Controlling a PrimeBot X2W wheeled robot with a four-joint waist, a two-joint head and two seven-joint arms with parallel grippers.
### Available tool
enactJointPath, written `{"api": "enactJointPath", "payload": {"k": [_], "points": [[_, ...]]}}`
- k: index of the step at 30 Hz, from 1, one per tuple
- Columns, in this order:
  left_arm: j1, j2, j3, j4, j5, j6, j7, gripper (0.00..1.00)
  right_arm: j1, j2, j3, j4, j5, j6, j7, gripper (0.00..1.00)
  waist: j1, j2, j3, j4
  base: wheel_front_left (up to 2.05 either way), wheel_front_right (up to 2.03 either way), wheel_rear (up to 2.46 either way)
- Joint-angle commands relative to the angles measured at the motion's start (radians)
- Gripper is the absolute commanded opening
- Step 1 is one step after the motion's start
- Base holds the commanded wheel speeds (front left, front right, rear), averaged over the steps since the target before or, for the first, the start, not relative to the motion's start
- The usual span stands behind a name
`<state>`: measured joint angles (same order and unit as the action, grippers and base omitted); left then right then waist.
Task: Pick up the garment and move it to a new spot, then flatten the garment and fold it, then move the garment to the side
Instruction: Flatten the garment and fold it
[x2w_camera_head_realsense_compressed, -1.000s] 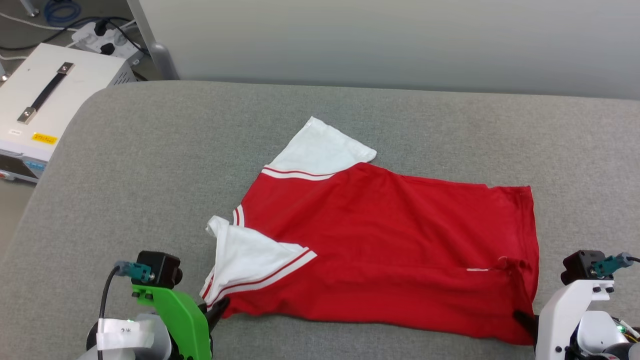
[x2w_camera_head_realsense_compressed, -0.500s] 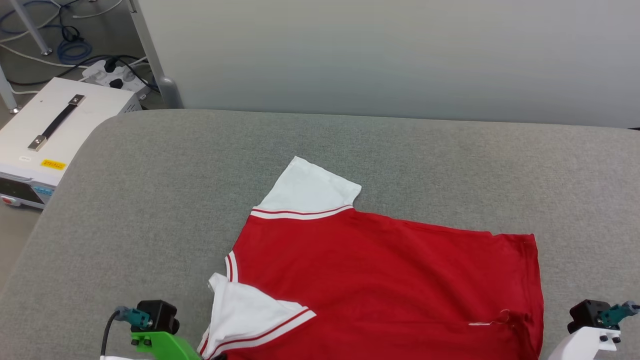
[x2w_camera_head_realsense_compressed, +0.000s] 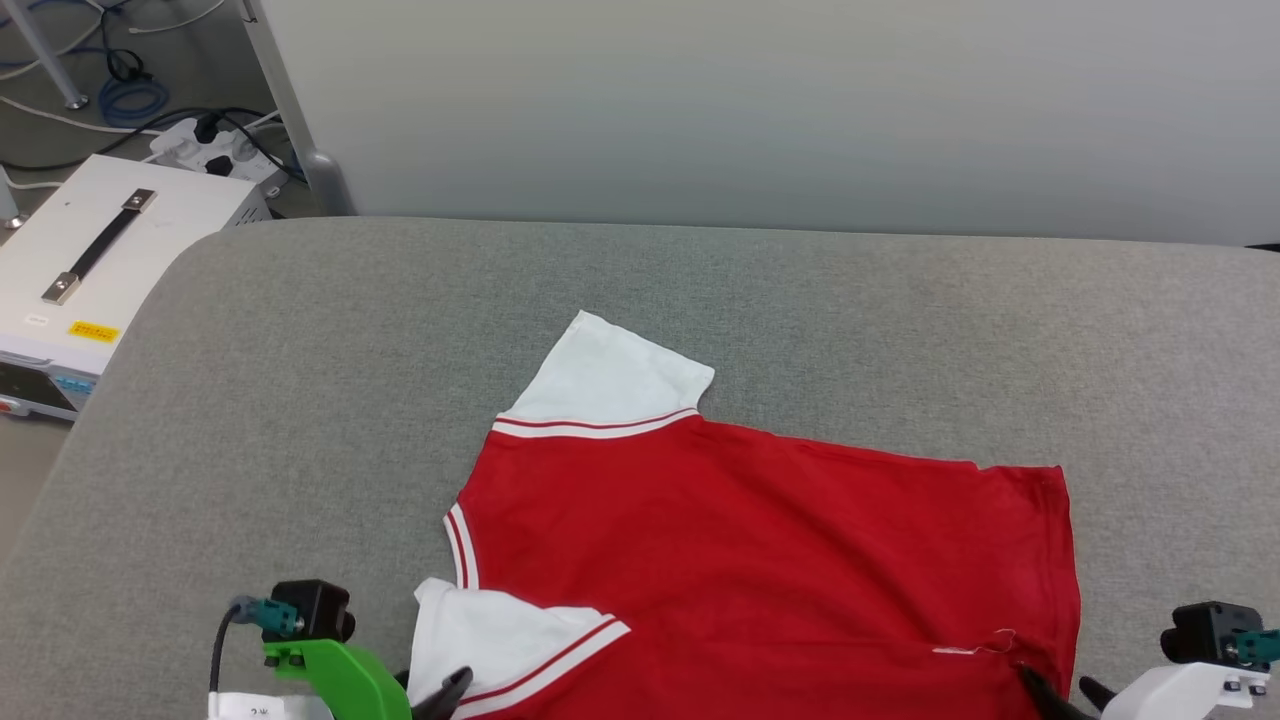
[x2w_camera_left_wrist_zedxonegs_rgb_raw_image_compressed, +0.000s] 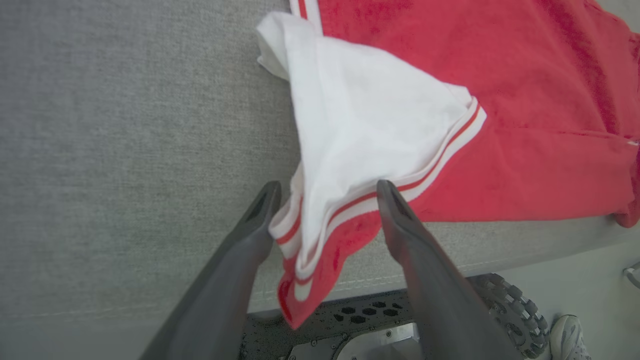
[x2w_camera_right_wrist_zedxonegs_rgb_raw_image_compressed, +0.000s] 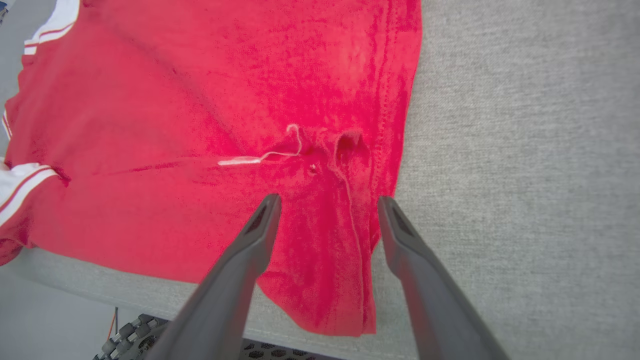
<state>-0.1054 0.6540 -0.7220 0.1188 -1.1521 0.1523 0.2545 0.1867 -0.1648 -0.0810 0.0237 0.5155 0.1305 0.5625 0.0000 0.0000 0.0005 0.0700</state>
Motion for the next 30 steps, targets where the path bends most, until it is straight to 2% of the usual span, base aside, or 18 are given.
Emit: {"api": "enactJointPath", "payload": {"k": [1,9,14,19,24,30], "points": [[-0.028,0.005,0.009,0.003,0.026,-0.006,-0.025,1.0,-0.003,0.004,-0.006,-0.01,-0.008,0.0,-0.051,1.0,0.0,0.0,-0.004,-0.001,0.0,0.0,0.0],[-0.098,-0.024,0.046,0.006,0.14,-0.003,-0.212,1.0,-0.045,0.008,0.004,-0.073,-0.079,0.0,-0.352,1.0,0.0,0.0,0.004,-0.012,0.0,0.0,0.0],[-0.165,-0.066,0.084,0.025,0.191,0.013,-0.33,1.0,-0.09,-0.003,0.022,-0.113,-0.115,0.0,-0.467,1.0,0.0,0.0,0.053,-0.021,0.0,0.0,0.0],[-0.275,-0.102,0.109,0.062,0.231,0.002,-0.399,1.0,-0.152,0.018,0.015,-0.153,-0.152,0.0,-0.534,1.0,0.0,0.0,0.146,-0.03,0.0,0.0,0.0],[-0.432,-0.127,0.097,0.138,0.256,-0.052,-0.369,1.0,-0.225,0.036,0.004,-0.178,-0.182,0.0,-0.558,1.0,0.0,0.0,0.254,-0.04,0.0,0.0,0.0],[-0.635,-0.147,0.081,0.279,0.246,-0.159,-0.274,1.0,-0.295,0.035,0.007,-0.173,-0.219,0.0,-0.563,1.0,0.0,0.0,0.341,-0.078,0.0,0.0,0.0]]}}
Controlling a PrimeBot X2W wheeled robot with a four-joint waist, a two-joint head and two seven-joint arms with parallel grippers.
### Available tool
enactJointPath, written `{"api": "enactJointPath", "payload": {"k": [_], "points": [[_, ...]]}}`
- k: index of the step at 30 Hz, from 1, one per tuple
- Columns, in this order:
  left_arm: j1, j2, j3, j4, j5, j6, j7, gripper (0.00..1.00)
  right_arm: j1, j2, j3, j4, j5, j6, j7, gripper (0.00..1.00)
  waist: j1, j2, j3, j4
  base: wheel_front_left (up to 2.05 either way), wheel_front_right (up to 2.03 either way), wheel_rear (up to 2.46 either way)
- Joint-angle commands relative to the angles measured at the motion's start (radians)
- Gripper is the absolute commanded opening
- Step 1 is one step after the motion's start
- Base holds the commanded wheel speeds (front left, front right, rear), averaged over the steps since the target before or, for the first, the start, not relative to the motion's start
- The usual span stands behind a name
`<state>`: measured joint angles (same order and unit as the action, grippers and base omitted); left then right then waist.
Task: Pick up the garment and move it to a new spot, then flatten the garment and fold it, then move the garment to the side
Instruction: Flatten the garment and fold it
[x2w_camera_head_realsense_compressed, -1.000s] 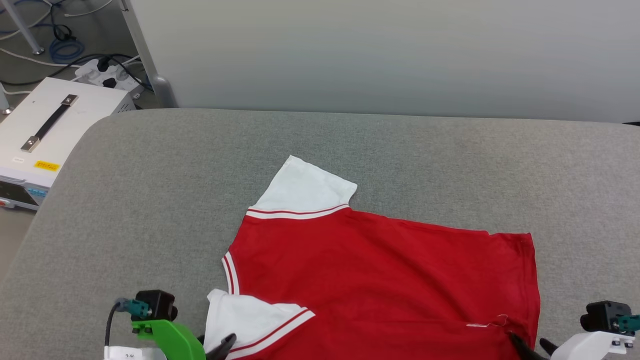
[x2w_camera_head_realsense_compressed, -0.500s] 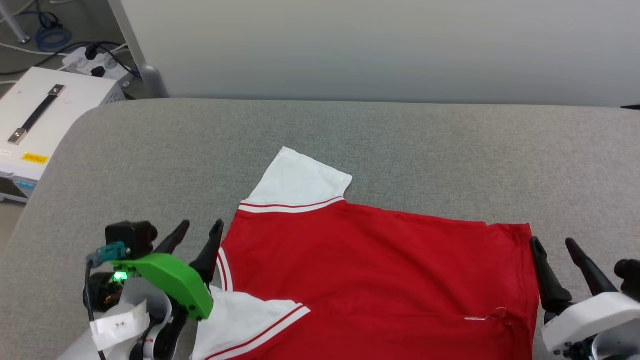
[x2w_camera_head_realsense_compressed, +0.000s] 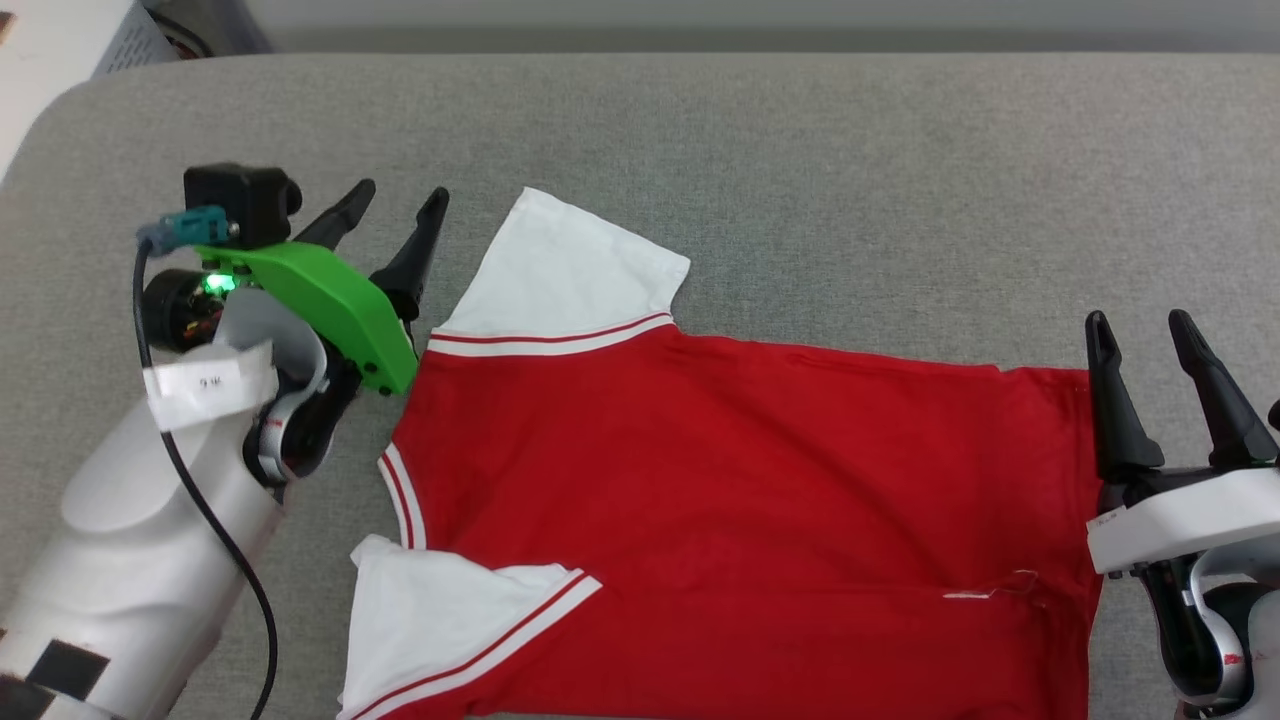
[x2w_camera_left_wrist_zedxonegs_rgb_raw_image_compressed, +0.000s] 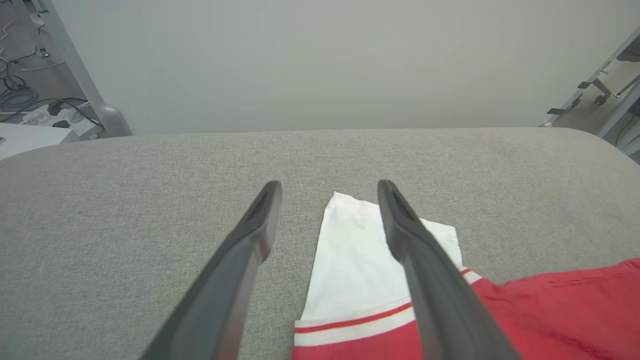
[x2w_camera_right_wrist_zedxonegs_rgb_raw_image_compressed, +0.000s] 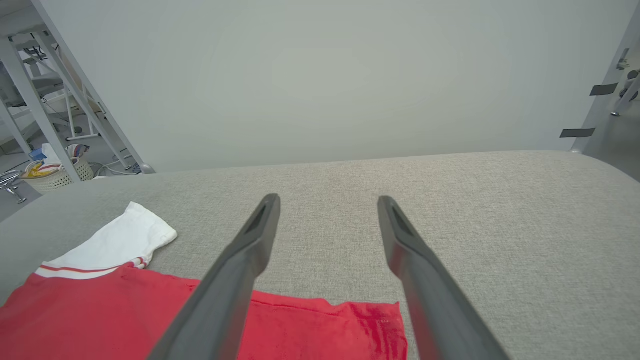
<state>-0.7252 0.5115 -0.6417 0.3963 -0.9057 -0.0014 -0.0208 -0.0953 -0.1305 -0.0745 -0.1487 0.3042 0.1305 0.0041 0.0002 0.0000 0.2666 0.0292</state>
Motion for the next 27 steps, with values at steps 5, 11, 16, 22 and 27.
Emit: {"api": "enactJointPath", "payload": {"k": [5,11,16,22,27], "points": [[-0.158,-0.01,-0.027,0.128,-0.037,-0.087,0.15,1.0,-0.05,0.005,0.007,0.007,-0.014,0.0,-0.009,1.0,-0.0002,0.0,0.12,-0.085,0.0,0.0,0.0],[-0.289,0.019,-0.078,0.237,-0.098,-0.124,0.379,1.0,-0.082,0.015,0.027,0.024,0.0,0.0,-0.025,1.0,-0.0002,0.0,0.166,-0.144,0.0,0.0,0.0],[-0.36,0.036,-0.116,0.281,-0.16,-0.129,0.539,1.0,-0.093,0.025,0.03,0.044,0.016,0.0,-0.04,1.0,-0.0002,0.0,0.206,-0.179,0.0,0.0,0.0],[-0.406,0.054,-0.162,0.351,-0.177,-0.129,0.653,1.0,-0.105,0.032,0.039,0.052,0.033,0.0,-0.054,1.0,-0.0002,0.0,0.24,-0.203,0.0,0.0,0.0],[-0.401,0.045,-0.196,0.409,-0.191,-0.129,0.736,1.0,-0.108,0.038,0.04,0.057,0.04,0.0,-0.055,1.0,-0.0002,0.0,0.248,-0.211,0.0,0.0,0.0]]}}
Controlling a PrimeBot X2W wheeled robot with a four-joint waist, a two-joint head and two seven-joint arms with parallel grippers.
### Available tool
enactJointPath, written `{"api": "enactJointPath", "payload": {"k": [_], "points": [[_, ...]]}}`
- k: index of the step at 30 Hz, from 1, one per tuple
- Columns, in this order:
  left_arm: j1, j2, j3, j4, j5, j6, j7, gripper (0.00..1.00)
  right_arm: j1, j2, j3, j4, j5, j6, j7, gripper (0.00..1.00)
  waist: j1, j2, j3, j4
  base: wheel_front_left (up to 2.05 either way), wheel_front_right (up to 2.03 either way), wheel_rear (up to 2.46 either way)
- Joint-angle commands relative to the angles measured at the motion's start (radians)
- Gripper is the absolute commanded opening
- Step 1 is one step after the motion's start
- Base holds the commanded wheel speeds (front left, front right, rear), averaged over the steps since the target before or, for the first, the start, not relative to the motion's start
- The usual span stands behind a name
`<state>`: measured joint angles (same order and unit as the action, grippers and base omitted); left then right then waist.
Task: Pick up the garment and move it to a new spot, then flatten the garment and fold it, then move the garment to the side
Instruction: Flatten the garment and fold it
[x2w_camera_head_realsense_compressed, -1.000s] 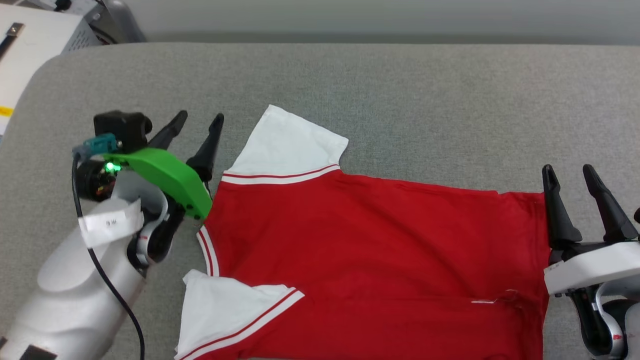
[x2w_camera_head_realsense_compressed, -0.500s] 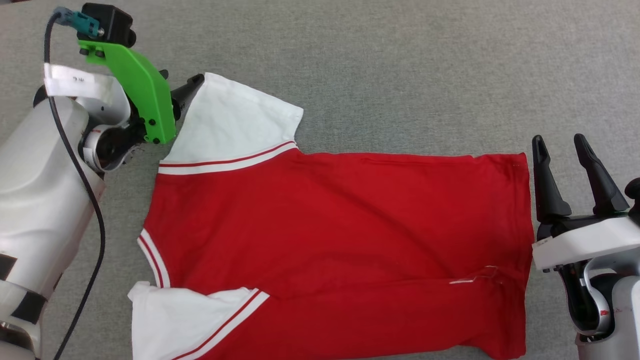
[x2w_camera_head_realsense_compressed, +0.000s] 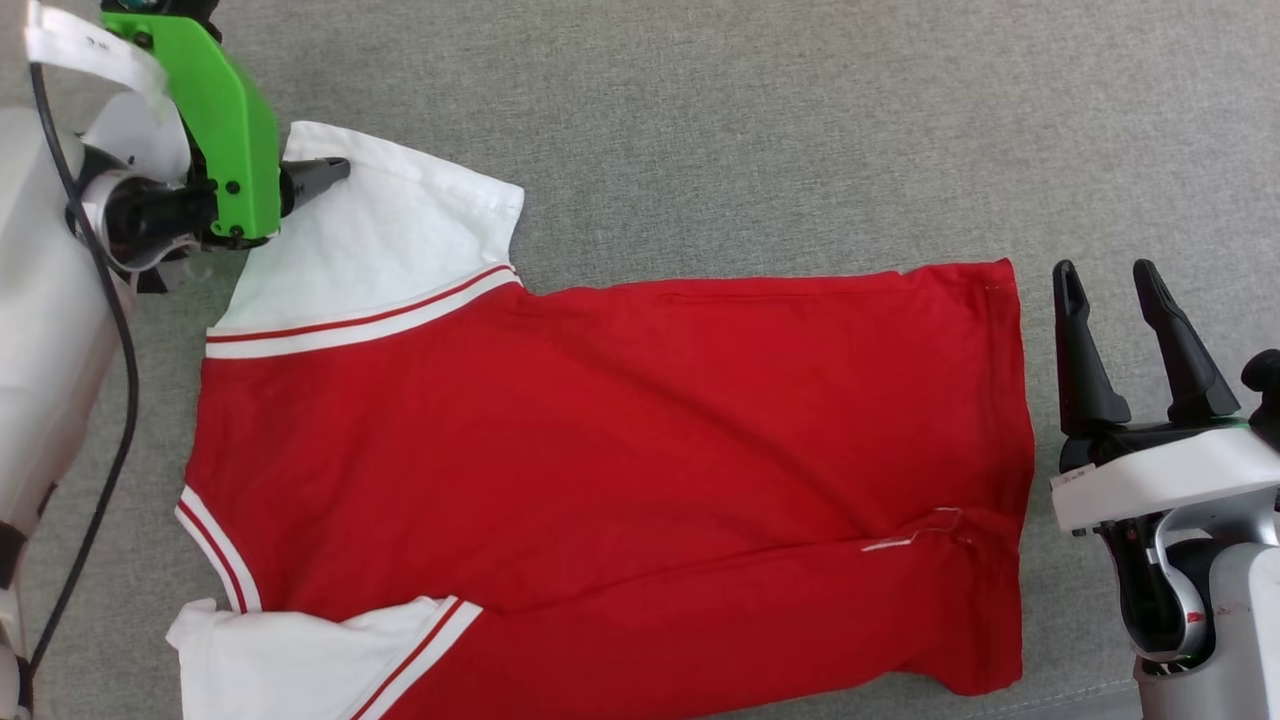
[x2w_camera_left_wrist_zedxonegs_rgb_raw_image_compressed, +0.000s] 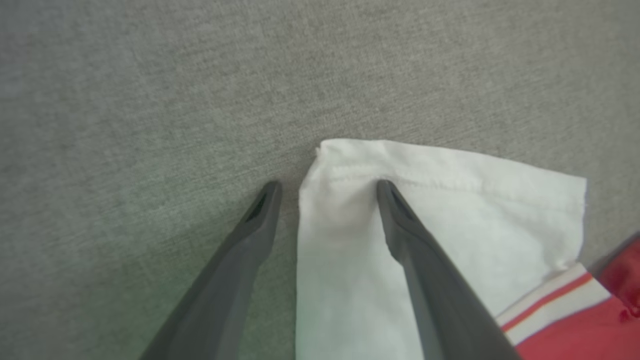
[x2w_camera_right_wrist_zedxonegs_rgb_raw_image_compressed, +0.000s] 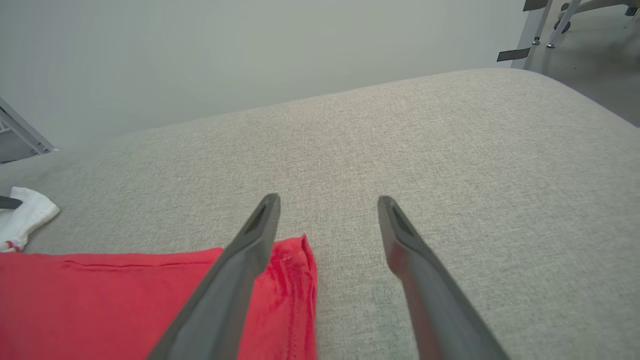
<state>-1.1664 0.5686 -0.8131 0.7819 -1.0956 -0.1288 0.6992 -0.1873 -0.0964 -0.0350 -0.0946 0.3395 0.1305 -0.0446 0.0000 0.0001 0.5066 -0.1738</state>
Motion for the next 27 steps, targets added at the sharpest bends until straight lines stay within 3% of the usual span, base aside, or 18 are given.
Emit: {"api": "enactJointPath", "payload": {"k": [1,3,4,6,7,8,20,27], "points": [[0.047,-0.019,-0.033,0.028,-0.011,-0.002,0.04,1.0,-0.016,0.004,-0.003,0.004,0.006,0.0,-0.006,1.0,0.0,-0.0001,0.008,-0.009,0.0,0.0,0.0],[0.058,-0.029,-0.048,0.015,-0.029,-0.002,0.073,1.0,-0.015,0.005,-0.01,0.005,0.008,0.0,-0.005,1.0,0.0,-0.0001,0.007,-0.007,0.0,0.0,0.0],[0.062,-0.033,-0.051,0.007,-0.04,-0.002,0.083,0.94,-0.015,0.005,-0.013,0.005,0.009,0.0,-0.004,1.0,0.0,-0.0001,0.007,-0.005,0.0,0.0,0.0],[0.069,-0.036,-0.059,-0.005,-0.056,-0.002,0.101,0.46,-0.015,0.005,-0.02,0.005,0.012,0.0,0.001,1.0,0.0,-0.0001,0.008,-0.002,0.0,0.0,0.0],[0.068,-0.034,-0.073,-0.009,-0.049,-0.002,0.111,0.28,-0.016,0.005,-0.023,0.005,0.014,0.0,0.005,1.0,0.0,-0.0001,0.008,0.0,0.0,0.0,0.0],[0.065,-0.032,-0.082,-0.015,-0.041,-0.002,0.109,0.0,-0.017,0.005,-0.025,0.005,0.017,0.0,0.008,1.0,0.0,-0.0001,0.009,0.002,0.0,0.0,0.0],[0.046,-0.041,-0.086,-0.02,-0.038,-0.002,-0.014,0.0,-0.021,-0.034,-0.079,0.022,0.088,0.0,0.117,1.0,0.0,-0.0001,-0.065,0.041,0.0,0.0,0.0],[0.029,-0.036,-0.092,-0.068,-0.038,-0.002,-0.105,0.0,-0.05,-0.135,-0.095,0.084,0.15,0.0,0.384,1.0,0.0,-0.0001,-0.13,0.086,0.0,0.0,0.0]]}}
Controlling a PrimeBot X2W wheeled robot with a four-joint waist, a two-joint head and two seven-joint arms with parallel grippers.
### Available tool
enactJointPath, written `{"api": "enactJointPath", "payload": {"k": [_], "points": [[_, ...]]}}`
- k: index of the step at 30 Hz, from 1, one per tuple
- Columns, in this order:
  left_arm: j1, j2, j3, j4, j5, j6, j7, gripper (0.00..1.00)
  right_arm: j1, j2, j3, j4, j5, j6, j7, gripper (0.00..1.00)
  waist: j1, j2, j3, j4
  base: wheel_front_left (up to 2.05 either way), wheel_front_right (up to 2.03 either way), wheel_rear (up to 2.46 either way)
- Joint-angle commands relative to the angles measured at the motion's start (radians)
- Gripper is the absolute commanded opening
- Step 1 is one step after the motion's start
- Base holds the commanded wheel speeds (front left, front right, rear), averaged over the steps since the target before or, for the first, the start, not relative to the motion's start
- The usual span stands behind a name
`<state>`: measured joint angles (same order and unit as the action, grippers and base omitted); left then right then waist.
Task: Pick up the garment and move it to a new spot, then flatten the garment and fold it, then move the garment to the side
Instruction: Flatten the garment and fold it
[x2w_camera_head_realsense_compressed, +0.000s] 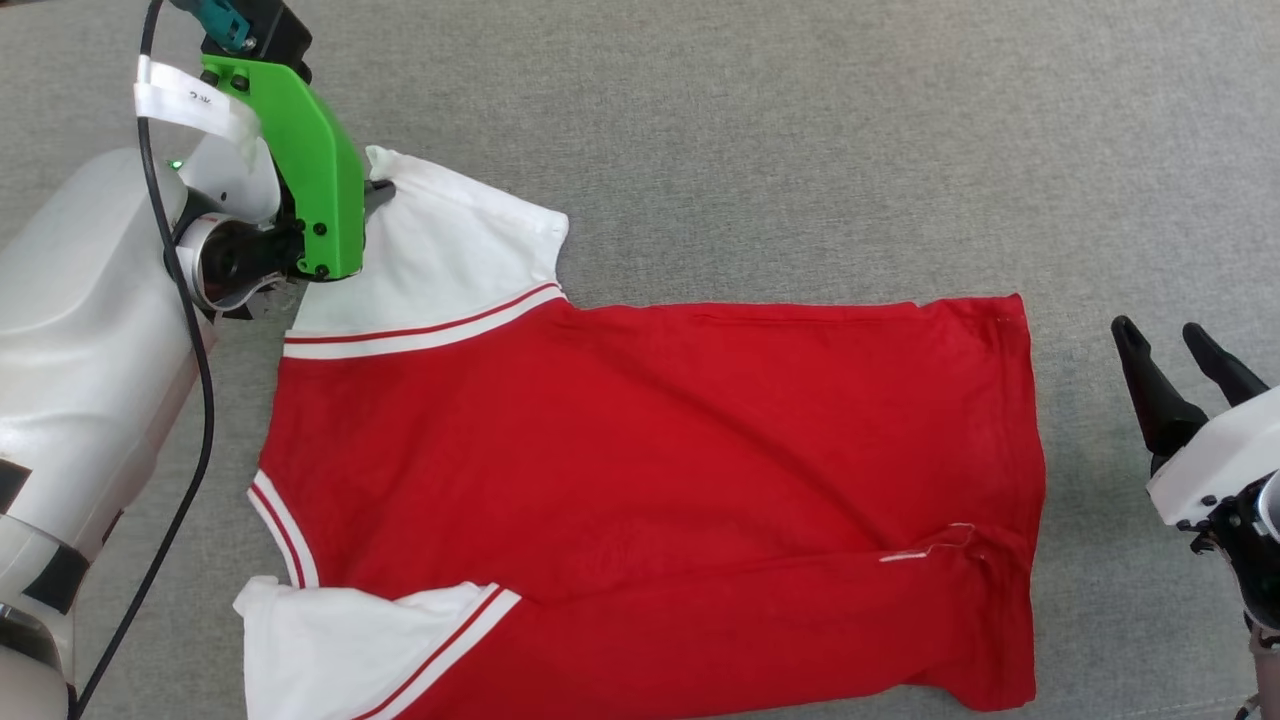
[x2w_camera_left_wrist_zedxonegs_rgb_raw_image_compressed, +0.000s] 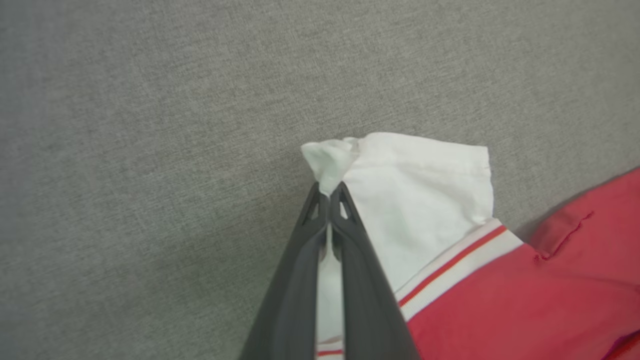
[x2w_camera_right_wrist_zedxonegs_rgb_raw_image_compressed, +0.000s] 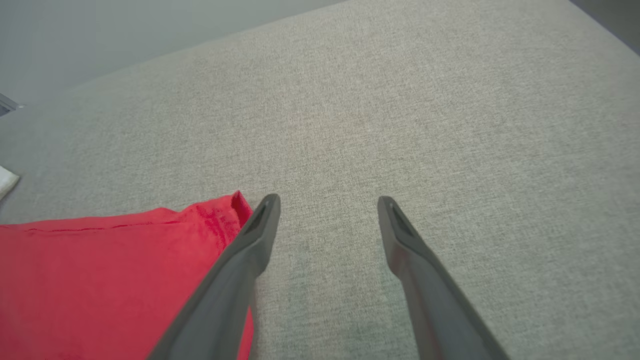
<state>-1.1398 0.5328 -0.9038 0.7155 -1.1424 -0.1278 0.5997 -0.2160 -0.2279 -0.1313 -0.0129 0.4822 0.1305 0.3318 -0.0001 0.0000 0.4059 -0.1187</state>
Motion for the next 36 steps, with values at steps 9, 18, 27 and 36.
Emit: {"api": "enactJointPath", "payload": {"k": [9,18,27,36], "points": [[-0.008,-0.003,-0.025,-0.083,-0.002,-0.003,-0.069,0.0,-0.12,-0.085,0.096,0.071,0.046,0.0,0.324,1.0,0.0001,0.0,-0.031,0.094,0.0,0.0,0.0],[-0.009,0.007,-0.05,-0.123,-0.012,-0.003,-0.102,0.0,-0.196,-0.089,0.176,0.193,0.035,0.0,0.463,1.0,0.0001,0.0,0.002,0.128,0.0,0.0,0.0],[0.009,0.022,-0.064,-0.132,-0.042,-0.003,-0.145,0.0,-0.217,-0.066,0.199,0.265,0.035,0.0,0.563,0.0,0.0001,0.0,-0.012,0.131,0.0,0.0,0.0],[0.073,0.049,-0.049,-0.155,-0.087,-0.003,-0.254,0.0,-0.215,-0.077,0.13,0.179,0.031,0.0,0.513,0.0,0.0001,0.0,-0.105,0.15,0.0,0.0,0.0]]}}
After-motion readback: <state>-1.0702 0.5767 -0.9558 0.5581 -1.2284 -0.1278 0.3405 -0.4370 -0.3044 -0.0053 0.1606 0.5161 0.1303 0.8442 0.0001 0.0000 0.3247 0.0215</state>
